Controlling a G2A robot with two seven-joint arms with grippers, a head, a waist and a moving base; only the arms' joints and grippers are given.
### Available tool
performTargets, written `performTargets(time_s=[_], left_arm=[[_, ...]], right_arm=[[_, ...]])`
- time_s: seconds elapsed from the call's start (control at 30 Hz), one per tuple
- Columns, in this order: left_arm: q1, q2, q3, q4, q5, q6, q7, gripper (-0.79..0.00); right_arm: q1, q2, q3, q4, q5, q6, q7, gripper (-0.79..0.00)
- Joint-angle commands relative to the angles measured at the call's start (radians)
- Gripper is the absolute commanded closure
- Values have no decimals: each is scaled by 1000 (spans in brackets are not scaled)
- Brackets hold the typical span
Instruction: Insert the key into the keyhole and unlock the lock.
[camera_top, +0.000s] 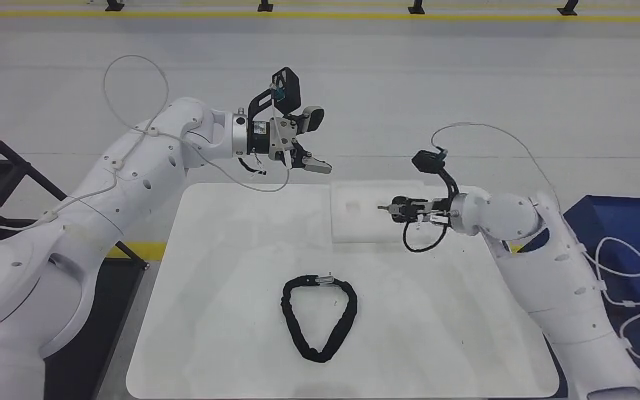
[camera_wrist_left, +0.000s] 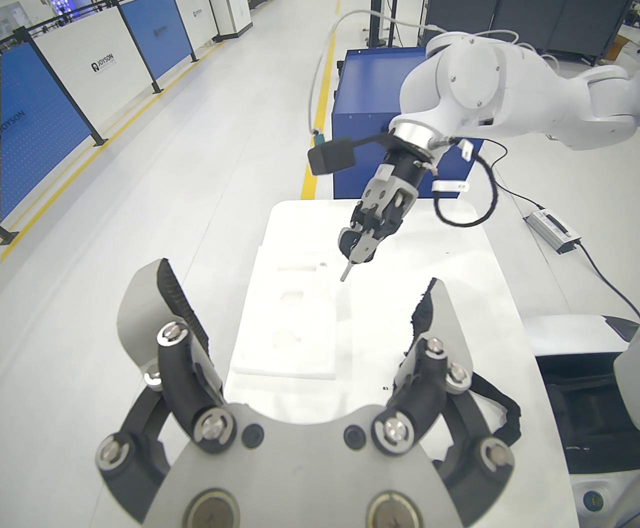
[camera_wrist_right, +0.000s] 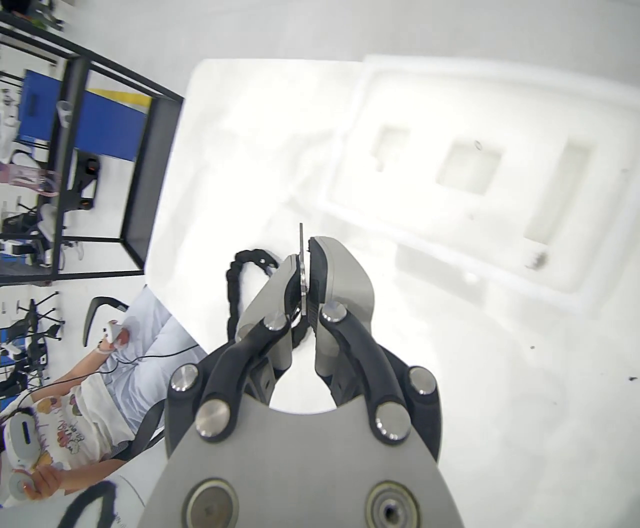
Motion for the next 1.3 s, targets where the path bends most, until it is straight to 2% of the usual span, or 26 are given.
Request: performTargets(time_s=[0.0, 0.23, 0.5, 0.97, 1.13, 1.27], left_arm=[[0, 0, 0, 0, 0, 0, 0, -785], [0, 0, 0, 0, 0, 0, 0, -785], [0, 0, 0, 0, 0, 0, 0, -785], [0, 0, 0, 0, 0, 0, 0, -785], [64, 5, -18, -18, 42, 24, -7, -785], [130, 5, -33, -10, 122, 52, 36, -785]], right_arm=[[-40, 7, 47, -19, 73, -52, -5, 0], [-135, 22, 152, -50, 292, -258, 2, 0], [-164, 24, 182, -28, 402, -378, -35, 0], [-164, 24, 182, -28, 402, -378, -35, 0], [-164, 24, 182, -28, 402, -378, -35, 0], [-164, 24, 182, -28, 402, -378, -35, 0]])
